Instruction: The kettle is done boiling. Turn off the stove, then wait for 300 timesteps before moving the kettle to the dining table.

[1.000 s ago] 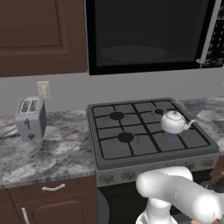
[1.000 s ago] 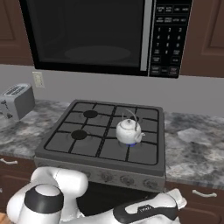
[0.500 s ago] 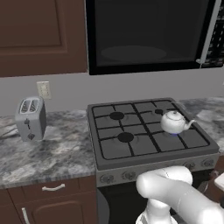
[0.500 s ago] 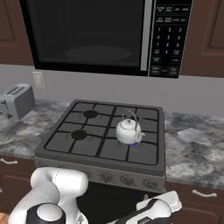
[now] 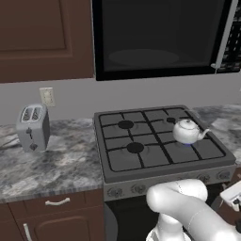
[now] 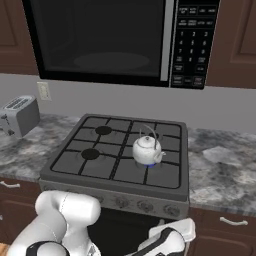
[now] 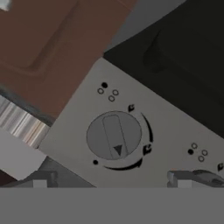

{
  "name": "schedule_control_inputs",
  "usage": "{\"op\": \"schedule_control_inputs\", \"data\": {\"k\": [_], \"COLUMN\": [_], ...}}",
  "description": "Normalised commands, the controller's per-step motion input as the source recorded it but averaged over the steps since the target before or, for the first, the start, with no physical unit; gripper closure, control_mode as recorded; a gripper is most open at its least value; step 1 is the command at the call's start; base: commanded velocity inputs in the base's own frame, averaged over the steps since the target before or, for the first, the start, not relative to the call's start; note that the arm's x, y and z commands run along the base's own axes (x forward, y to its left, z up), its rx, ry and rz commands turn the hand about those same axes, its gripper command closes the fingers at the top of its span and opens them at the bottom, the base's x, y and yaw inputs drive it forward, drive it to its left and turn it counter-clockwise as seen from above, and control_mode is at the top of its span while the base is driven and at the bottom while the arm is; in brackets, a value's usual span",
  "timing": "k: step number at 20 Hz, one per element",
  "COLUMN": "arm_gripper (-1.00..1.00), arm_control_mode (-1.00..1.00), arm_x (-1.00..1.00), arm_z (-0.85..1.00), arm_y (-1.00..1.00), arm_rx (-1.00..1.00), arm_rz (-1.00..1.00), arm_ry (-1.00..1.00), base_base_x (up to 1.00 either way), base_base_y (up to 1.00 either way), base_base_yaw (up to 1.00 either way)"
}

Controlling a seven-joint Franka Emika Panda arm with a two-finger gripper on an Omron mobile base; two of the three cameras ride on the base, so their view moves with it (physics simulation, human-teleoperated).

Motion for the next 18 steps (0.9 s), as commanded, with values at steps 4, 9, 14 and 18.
{"op": "schedule_control_inputs", "data": {"k": [4, 9, 14, 18], "arm_gripper": [-1.00, -1.00, -1.00, -1.00], "arm_control_mode": [-1.00, -1.00, -1.00, -1.00], "arm_x": [0.22, 0.32, 0.12, 0.00], "arm_z": [-0.10, -0.01, -0.10, -0.08], "arm_y": [-0.05, -0.03, -0.06, -0.03], "arm_rx": [-0.07, -0.02, 0.00, 0.00], "arm_rz": [-0.04, -0.01, 0.00, 0.00], "arm_ry": [0.00, -0.02, -0.03, -0.06], "base_base_x": [0.00, 0.00, 0.00, 0.00], "base_base_y": [0.00, 0.00, 0.00, 0.00], "base_base_yaw": [0.00, 0.00, 0.00, 0.00]}}
